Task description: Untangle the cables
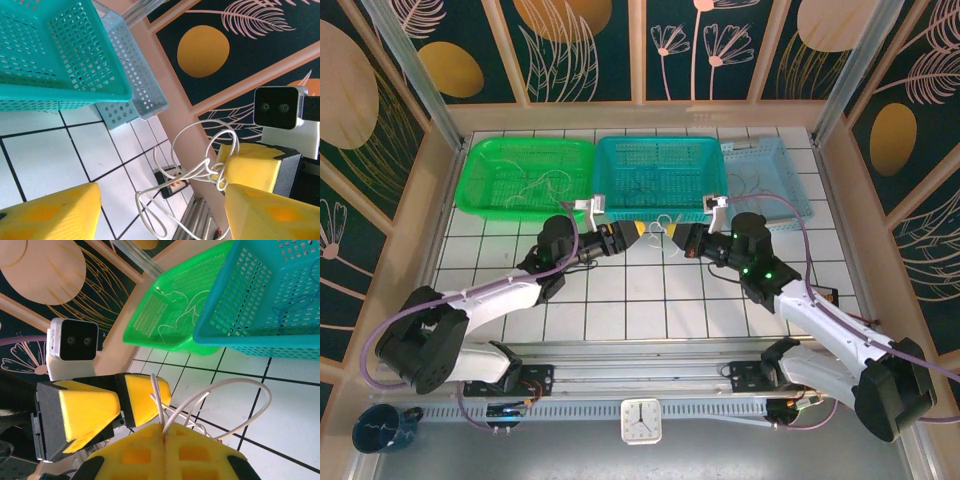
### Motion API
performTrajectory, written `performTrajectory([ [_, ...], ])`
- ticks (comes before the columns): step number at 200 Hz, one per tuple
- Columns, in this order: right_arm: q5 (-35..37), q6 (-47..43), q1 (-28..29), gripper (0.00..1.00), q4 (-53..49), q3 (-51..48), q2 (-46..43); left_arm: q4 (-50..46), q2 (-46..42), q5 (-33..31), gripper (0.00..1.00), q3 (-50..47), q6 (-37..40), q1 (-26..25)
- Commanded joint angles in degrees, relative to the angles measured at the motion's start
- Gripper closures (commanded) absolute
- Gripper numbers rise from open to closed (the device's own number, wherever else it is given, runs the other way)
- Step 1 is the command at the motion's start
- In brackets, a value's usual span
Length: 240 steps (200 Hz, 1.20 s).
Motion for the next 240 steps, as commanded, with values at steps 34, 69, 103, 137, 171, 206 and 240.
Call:
performTrajectory([
  [34, -3.42, 2.13, -0.32, 1.00, 5.01, 2.76, 0.00, 3.09, 1.93, 2.20, 0.41, 0.49, 3.71, -0.82],
  [69, -3.89, 2.53, -0.29, 1.00, 5.59, 2.89, 0.44, 3.72, 3.00, 2.37, 0.41, 1.28, 4.14, -1.12],
  [103, -4.23, 2.66, -0.28, 1.00, 5.65, 2.65, 0.51, 3.67, 3.43, 2.21, 0.41, 2.17, 4.67, -1.17],
  [137, -4.77, 2.94, -0.07, 1.00, 6.09, 2.50, 0.91, 3.92, 4.11, 2.02, 0.44, 3.14, 4.95, -1.30],
  [171, -5.08, 3.13, 0.50, 1.00, 6.53, 2.54, 1.37, 3.93, 5.00, 2.11, 0.50, 4.03, 5.23, -1.26],
  [206, -5.12, 3.17, 1.03, 1.00, 6.63, 2.72, 1.86, 4.60, 5.38, 2.27, 0.53, 4.38, 5.56, -1.31],
  [240, -5.12, 3.18, 1.24, 1.00, 6.66, 2.89, 2.25, 5.49, 5.30, 2.67, 0.56, 4.47, 5.65, -1.26],
])
